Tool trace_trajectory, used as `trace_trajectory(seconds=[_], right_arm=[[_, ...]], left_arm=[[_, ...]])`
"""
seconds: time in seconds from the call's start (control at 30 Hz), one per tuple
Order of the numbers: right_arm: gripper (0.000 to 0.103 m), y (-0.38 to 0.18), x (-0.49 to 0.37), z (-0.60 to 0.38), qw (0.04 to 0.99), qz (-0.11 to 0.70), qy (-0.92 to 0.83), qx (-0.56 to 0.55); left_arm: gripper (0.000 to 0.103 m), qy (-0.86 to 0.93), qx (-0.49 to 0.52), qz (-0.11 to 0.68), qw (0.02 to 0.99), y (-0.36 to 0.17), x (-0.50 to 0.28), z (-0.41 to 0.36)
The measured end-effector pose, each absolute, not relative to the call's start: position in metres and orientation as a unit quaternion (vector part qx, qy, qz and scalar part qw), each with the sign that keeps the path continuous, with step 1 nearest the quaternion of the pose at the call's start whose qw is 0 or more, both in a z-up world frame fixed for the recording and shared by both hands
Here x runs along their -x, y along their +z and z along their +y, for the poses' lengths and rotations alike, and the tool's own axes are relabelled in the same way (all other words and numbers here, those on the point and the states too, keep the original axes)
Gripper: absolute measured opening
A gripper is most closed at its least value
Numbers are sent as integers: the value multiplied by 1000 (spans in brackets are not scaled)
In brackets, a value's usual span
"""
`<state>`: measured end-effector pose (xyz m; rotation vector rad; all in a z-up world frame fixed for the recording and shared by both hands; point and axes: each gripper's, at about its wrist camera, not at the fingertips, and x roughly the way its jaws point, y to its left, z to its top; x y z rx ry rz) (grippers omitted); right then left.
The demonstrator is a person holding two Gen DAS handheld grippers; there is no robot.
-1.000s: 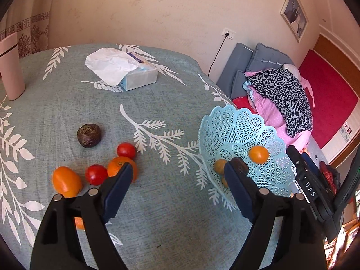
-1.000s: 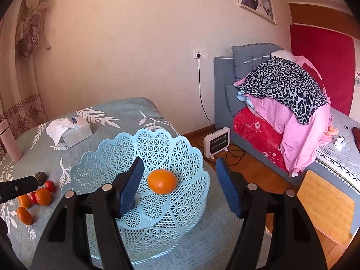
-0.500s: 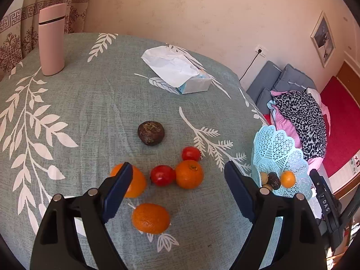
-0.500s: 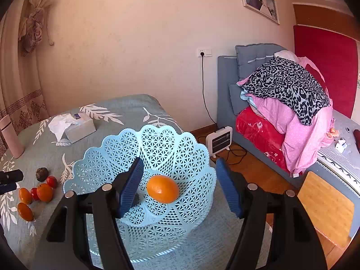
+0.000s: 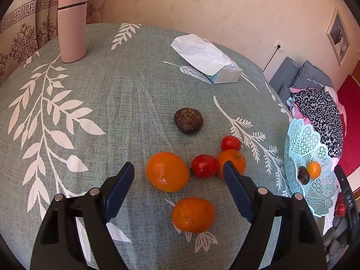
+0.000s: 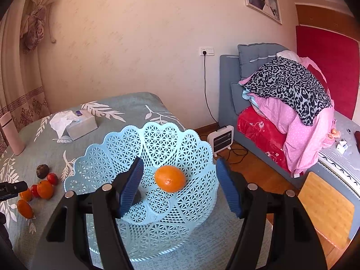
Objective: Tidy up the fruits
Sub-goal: 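Grasp another large orange with the left tool, then grasp the tangerine with the right tool while the left tool holds the orange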
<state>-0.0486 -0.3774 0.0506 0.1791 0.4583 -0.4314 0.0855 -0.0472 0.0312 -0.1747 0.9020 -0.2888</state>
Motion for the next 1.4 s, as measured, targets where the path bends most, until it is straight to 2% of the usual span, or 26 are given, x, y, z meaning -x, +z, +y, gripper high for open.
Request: trace_trajectory(seconds=[0.13, 0.27, 0.43, 0.63, 0.93, 1.2, 1.4], right_arm=[[68, 50, 49, -378, 947, 226, -211, -88], [68, 50, 49, -376, 948, 226, -210, -85], [68, 50, 49, -373, 949, 226, -202, -83], [68, 54, 51, -362, 954, 228, -175, -89], [69, 70, 43, -312, 963, 248, -65, -84], [71, 66, -4, -238, 944, 320, 72, -41], [69, 43, -43, -200, 924, 369, 95, 5]], left_arm=[[61, -136, 89, 450, 878, 21, -88, -43], [56, -138, 87, 452, 877, 19, -89, -44], [43, -140, 88, 452, 877, 17, -92, -42], [42, -140, 93, 448, 878, 21, -90, -38], [42, -114, 101, 404, 902, 48, -77, -20], [42, -94, 108, 386, 912, 57, -73, -2], [42, -87, 117, 384, 912, 57, -74, 6]])
